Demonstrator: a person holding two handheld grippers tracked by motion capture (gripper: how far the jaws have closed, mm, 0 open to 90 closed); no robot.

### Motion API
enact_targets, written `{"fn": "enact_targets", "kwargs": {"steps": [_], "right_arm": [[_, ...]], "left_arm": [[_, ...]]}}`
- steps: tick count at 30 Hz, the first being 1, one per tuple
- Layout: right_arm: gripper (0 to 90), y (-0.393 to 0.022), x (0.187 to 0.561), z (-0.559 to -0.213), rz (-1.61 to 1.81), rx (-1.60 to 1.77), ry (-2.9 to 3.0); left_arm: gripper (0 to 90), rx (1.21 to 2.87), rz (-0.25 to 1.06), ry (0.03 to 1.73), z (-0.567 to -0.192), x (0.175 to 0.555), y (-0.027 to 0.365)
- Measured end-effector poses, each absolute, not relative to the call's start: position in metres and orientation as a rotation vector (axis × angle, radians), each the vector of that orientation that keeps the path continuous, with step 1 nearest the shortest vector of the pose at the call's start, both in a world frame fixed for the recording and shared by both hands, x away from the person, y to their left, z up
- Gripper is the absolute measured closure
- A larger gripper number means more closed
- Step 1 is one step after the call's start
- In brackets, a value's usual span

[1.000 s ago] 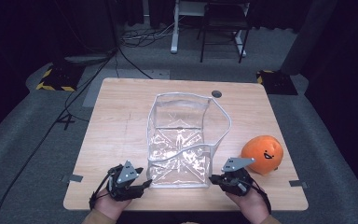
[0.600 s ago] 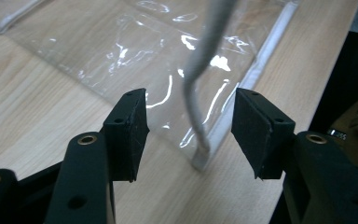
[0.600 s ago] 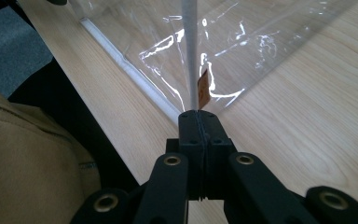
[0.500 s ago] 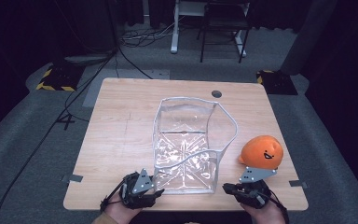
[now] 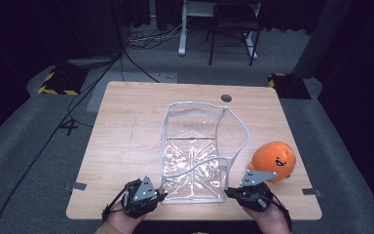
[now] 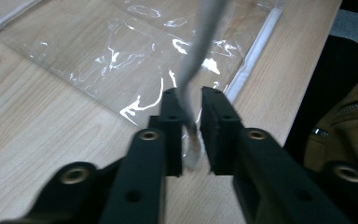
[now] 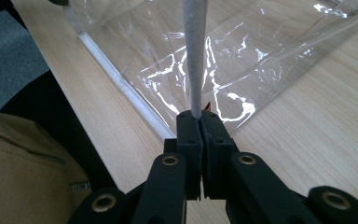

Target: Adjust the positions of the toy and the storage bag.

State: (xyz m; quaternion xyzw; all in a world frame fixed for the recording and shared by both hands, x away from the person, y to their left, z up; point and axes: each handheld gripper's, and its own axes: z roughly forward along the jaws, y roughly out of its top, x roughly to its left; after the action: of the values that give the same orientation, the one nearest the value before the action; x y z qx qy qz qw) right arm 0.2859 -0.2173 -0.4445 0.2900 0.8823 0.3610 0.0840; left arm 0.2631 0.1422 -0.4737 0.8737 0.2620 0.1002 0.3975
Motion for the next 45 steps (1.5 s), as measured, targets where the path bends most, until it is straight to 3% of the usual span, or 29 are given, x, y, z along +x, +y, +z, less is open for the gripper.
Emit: {"fn": "enact_targets", "kwargs": {"steps": [13, 19, 23, 24, 28, 33, 45], "right_arm": [[87.7, -0.244, 0.250, -0.442, 1.046, 0.917, 2.642], [87.1, -0.251, 0.250, -0.442, 1.059, 0.942, 2.640], [77.4, -0.251, 0.252, -0.440, 1.038, 0.938, 2.655], [77.4, -0.251, 0.252, -0.440, 1.038, 0.938, 2.655], [66.6, -0.260, 0.253, -0.435, 1.038, 0.947, 2.658], [61.6, -0.270, 0.254, -0.430, 1.037, 0.969, 2.649], [57.6, -0.292, 0.266, -0.414, 1.029, 1.046, 2.570]], "left_arm": [[84.3, 2.237, 0.166, 0.557, -0.474, 0.247, 0.120], [80.1, 2.238, 0.150, 0.527, -0.475, 0.245, 0.118], [59.9, 2.234, 0.135, 0.576, -0.472, 0.248, 0.123], [58.7, 2.234, 0.135, 0.576, -0.472, 0.248, 0.123], [55.1, 2.229, 0.134, 0.618, -0.469, 0.246, 0.132], [53.8, 2.210, 0.143, 0.646, -0.466, 0.245, 0.145], [51.1, 2.201, 0.210, 0.716, -0.467, 0.251, 0.162]]}}
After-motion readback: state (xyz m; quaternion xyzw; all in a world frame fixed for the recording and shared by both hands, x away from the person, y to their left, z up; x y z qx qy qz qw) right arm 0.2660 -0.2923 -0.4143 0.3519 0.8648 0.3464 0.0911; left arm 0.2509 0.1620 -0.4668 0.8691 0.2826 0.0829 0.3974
